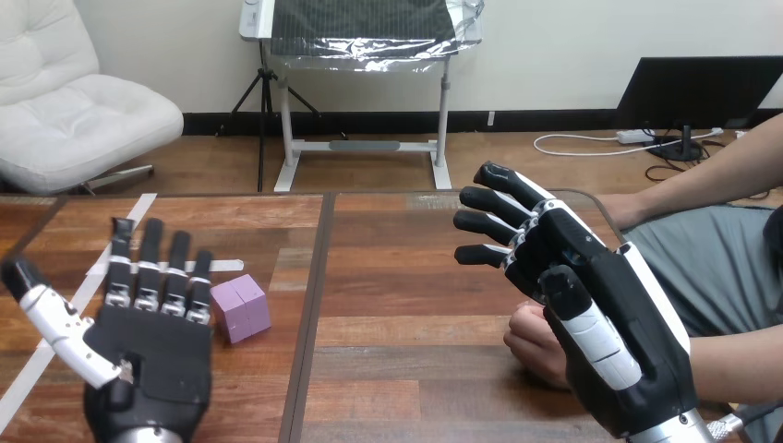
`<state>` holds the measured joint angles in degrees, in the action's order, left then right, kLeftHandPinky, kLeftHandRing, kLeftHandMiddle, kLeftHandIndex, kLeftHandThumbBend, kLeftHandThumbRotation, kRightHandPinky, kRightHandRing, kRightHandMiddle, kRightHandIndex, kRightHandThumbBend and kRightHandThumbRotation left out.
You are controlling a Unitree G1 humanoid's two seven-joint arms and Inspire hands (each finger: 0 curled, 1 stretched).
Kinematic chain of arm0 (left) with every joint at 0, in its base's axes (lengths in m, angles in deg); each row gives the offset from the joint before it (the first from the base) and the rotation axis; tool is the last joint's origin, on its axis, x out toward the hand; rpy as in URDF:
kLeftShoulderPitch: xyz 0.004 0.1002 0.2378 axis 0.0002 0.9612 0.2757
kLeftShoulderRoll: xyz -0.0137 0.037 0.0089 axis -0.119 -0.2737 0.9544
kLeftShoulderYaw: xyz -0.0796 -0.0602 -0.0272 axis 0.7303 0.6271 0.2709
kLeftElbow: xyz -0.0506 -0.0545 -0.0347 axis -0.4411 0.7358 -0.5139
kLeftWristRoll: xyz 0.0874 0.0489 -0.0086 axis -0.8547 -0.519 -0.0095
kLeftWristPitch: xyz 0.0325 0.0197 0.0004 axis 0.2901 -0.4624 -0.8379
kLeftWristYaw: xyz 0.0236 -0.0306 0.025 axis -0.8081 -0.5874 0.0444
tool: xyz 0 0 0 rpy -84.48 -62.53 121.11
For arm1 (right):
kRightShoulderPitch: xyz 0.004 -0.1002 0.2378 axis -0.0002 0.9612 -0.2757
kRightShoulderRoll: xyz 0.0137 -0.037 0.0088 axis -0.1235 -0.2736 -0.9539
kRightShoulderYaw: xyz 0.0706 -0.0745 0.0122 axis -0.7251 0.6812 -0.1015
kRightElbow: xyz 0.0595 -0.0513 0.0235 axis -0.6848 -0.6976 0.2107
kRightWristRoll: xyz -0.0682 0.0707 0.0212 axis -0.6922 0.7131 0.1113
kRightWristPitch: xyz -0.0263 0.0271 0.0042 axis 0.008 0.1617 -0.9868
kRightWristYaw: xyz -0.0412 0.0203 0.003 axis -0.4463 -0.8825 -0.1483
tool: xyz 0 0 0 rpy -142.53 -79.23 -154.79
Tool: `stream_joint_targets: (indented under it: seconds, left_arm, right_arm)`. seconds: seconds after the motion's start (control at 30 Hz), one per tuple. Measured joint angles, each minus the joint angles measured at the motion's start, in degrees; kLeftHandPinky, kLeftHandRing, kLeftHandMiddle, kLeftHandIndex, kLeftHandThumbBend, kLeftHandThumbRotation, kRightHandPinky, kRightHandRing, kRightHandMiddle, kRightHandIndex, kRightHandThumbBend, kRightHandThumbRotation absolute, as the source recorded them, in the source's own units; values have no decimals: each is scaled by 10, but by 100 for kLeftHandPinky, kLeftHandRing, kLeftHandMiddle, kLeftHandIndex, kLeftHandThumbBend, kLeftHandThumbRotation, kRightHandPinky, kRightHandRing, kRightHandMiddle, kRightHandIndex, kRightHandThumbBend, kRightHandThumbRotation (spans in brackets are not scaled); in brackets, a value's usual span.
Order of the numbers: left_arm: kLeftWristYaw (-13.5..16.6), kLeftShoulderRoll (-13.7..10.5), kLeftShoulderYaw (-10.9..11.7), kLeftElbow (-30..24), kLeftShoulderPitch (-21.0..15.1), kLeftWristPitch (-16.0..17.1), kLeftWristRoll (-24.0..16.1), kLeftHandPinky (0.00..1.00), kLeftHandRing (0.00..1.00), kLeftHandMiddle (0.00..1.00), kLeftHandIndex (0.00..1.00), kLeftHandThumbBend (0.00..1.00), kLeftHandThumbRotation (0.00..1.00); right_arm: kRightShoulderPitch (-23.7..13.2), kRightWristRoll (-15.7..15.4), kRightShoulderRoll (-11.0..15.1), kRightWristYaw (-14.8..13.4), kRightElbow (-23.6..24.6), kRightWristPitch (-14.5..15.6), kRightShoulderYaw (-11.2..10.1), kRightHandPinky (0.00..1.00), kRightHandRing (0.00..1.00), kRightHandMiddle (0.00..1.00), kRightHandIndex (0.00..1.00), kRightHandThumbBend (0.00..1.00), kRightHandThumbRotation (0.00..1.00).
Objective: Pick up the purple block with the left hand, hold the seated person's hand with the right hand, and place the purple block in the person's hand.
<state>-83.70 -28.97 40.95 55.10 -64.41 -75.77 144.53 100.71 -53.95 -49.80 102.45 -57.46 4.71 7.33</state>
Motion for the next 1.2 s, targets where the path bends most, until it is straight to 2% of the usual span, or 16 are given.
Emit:
stream_joint_targets:
  seconds: [0.23,0.43,0.73,1.03,1.2]
  left_arm:
    - [-7,4,25,27,-23,2,-79,100,100,100,100,64,100]
    - [-17,0,45,59,-43,5,-149,100,100,100,100,68,95]
    - [-21,-18,71,104,-72,10,-259,100,100,100,100,72,91]
    - [-23,-42,91,146,-97,30,-356,100,100,100,100,64,92]
    - [-22,-55,98,163,-111,35,-398,100,100,100,100,54,89]
  right_arm:
    - [0,0,0,0,0,0,0,74,83,85,87,86,72]
    - [-1,0,0,0,0,0,0,74,83,85,87,86,72]
    - [-1,0,0,0,0,0,0,74,83,86,87,85,73]
    - [-1,-1,0,0,0,0,0,74,83,86,87,85,73]
    - [-2,-1,0,0,0,0,-1,74,84,86,87,85,73]
